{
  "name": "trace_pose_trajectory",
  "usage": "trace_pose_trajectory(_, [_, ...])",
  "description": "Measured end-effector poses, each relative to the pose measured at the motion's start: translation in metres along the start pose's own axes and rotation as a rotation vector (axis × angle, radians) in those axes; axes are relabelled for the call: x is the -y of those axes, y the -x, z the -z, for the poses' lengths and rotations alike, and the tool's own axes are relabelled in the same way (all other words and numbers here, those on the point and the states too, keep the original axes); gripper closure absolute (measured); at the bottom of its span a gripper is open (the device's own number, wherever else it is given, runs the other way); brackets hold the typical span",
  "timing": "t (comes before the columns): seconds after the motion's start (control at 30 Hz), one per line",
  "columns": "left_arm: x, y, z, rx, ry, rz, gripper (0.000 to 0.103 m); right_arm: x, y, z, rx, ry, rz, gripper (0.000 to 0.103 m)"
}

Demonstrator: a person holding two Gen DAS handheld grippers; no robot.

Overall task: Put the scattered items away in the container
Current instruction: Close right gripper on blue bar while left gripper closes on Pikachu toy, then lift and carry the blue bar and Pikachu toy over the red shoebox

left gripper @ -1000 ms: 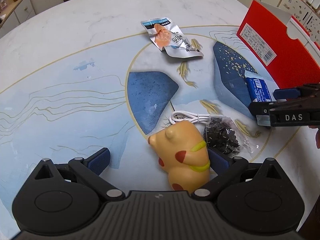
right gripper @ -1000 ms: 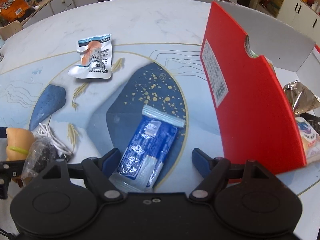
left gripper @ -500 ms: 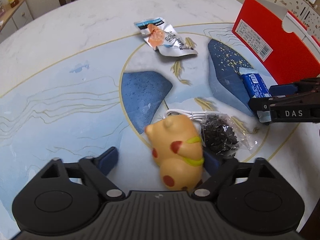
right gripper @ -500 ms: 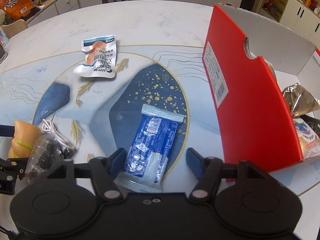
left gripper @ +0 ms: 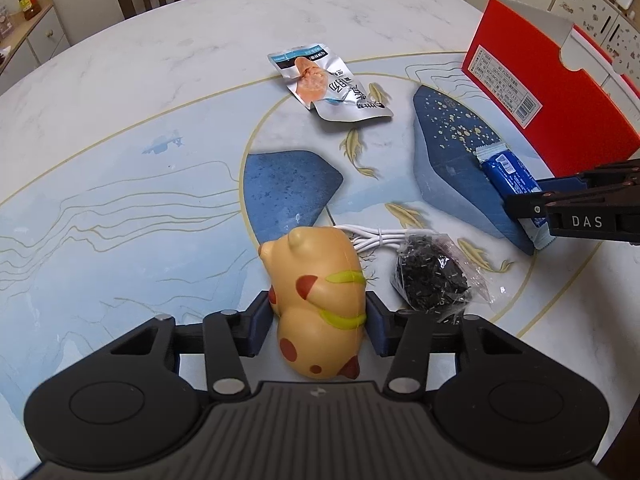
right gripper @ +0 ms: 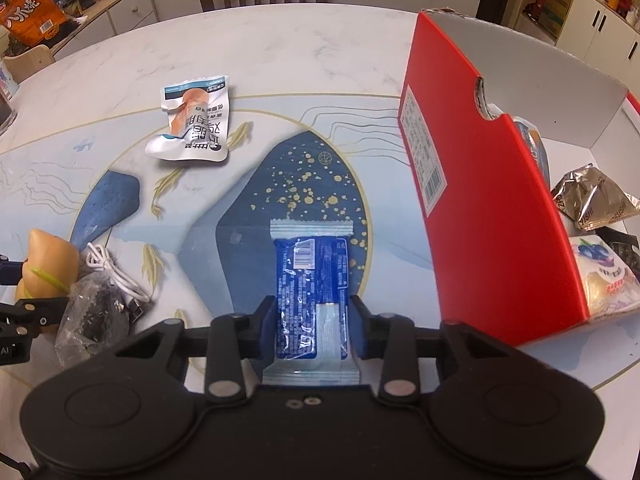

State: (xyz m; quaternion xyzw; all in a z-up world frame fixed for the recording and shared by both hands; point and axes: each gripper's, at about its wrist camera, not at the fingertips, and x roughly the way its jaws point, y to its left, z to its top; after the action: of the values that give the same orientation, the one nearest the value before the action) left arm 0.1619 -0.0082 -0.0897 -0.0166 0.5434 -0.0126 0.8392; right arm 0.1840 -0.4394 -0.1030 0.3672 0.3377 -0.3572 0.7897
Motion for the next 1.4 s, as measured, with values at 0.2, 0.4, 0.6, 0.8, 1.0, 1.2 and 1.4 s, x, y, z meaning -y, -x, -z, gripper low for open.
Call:
trace_pose_trajectory(0.2, [-0.003,0.002,0.001,0.003,0.015,-0.001,0.057,0.001,0.01,0.001,0.02,-0.011,-0.021,0.067])
trace_pose_trajectory(0.4, [-0.006,0.013,0.002,0.021,0.028,0.002,0.057,0.006,0.024,0.003,0.041,-0.034,-0.042,0.067])
trace_pose_trajectory(0.6, [-0.004,0.028,-0.001,0.043,0.031,0.013,0.056,0.007,0.043,0.005,0.069,-0.045,-0.066,0.067])
trace_pose_trajectory(0.8, [0.006,0.046,-0.004,0.069,0.014,0.025,0.056,0.008,0.066,0.007,0.102,-0.05,-0.089,0.067])
trace_pose_trajectory(1.0, [0.019,0.063,-0.008,0.097,-0.008,0.055,0.056,0.008,0.09,0.012,0.141,-0.042,-0.111,0.067])
trace_pose_trajectory(1.2, [0.039,0.078,-0.013,0.128,-0.035,0.085,0.056,0.011,0.114,0.016,0.172,-0.037,-0.136,0.067])
trace_pose_trajectory(1.4, [0.063,0.09,-0.024,0.149,-0.061,0.102,0.056,0.021,0.132,0.02,0.189,-0.023,-0.133,0.067])
